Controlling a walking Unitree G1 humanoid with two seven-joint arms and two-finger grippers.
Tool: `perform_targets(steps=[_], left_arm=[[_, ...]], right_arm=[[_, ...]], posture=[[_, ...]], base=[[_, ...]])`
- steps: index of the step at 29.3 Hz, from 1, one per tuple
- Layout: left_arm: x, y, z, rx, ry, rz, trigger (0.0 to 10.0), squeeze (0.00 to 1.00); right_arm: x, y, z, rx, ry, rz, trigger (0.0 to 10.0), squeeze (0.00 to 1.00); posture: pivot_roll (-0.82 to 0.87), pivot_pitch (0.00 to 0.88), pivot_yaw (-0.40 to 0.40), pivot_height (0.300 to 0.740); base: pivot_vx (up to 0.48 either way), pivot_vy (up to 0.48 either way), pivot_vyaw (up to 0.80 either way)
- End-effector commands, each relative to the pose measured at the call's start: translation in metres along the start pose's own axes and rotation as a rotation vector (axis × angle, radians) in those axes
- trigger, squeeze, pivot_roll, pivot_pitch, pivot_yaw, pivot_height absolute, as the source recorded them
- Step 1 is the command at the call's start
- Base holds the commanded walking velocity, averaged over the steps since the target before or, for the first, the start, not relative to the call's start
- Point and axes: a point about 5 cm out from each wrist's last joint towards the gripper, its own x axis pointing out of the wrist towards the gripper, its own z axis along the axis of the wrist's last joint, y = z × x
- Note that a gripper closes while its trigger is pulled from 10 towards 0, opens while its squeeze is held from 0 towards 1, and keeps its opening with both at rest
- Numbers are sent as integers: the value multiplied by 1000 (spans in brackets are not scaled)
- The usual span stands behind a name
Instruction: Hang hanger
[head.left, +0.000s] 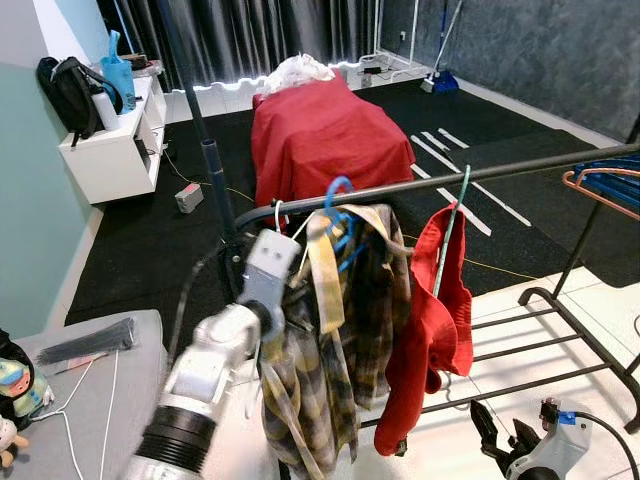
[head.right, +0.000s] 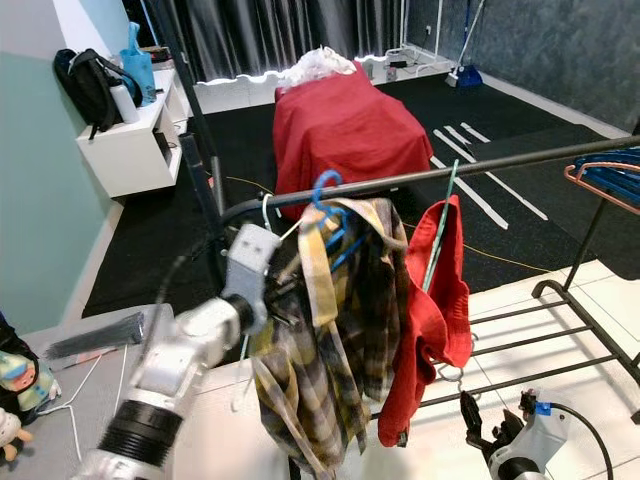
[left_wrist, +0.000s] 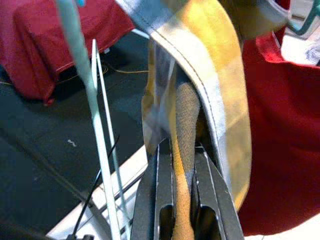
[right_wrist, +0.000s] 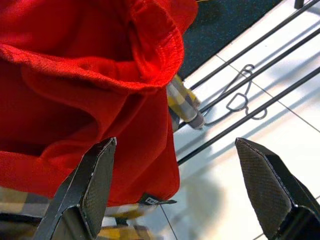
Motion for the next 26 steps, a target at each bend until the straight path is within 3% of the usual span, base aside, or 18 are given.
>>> perform_targets(steps=[1,4,7,9,10,11,14,15,18,19,22,23,25,26], left_arm=[[-9,12,11,13,-62,15,0,0],[-32,19,-9,61,0,-48,0,0],[-37,18,-13,65,12,-63,0,0],[-44,17,-21,78,31,-71,0,0],[-55,17,-30,80,46,-67,0,0],[-55,17,-30,80,46,-67,0,0],[-79,12,-49,46,51,-27,0,0],[-86,10,-54,30,50,-11,1098,0],[-93,8,-60,13,53,7,1255,0],[-103,4,-68,-12,59,16,1020,0],[-103,2,-61,-24,25,23,1412,0],[-98,3,-50,-23,-20,28,1922,0],[-94,3,-42,-21,-53,30,1922,0],[-89,2,-30,-14,-95,28,2510,0]], right_arm=[[1,3,-2,17,7,5,10000,0],[1,3,-2,19,7,7,10000,0],[0,3,-2,19,7,8,10000,0],[0,3,-2,19,8,8,10000,0],[0,3,-2,19,7,9,10000,0],[0,3,-2,19,7,9,10000,0],[0,2,-2,19,7,9,10000,0],[0,2,-1,20,7,10,10000,0],[0,2,-1,20,7,10,10000,0],[1,2,-1,21,8,11,10000,0],[1,2,0,21,9,13,10000,0],[1,2,0,21,9,14,10000,0],[2,2,1,22,10,15,10000,0],[2,2,1,22,11,16,10000,0]], posture=[[-237,0,79,740],[-231,0,77,740],[-231,0,77,740],[-230,0,77,740],[-222,0,78,740],[-222,0,78,740],[-210,0,75,740],[-210,0,75,740],[-208,0,73,740],[-202,0,66,740],[-198,0,61,740],[-193,0,57,740],[-193,0,57,740],[-195,0,56,740]], base=[[0,0,0],[0,0,0],[0,0,0],[0,0,0],[0,0,0],[0,0,0],[0,0,0],[0,0,0],[0,0,0],[0,0,0],[0,0,0],[0,0,0],[0,0,0],[0,0,0]])
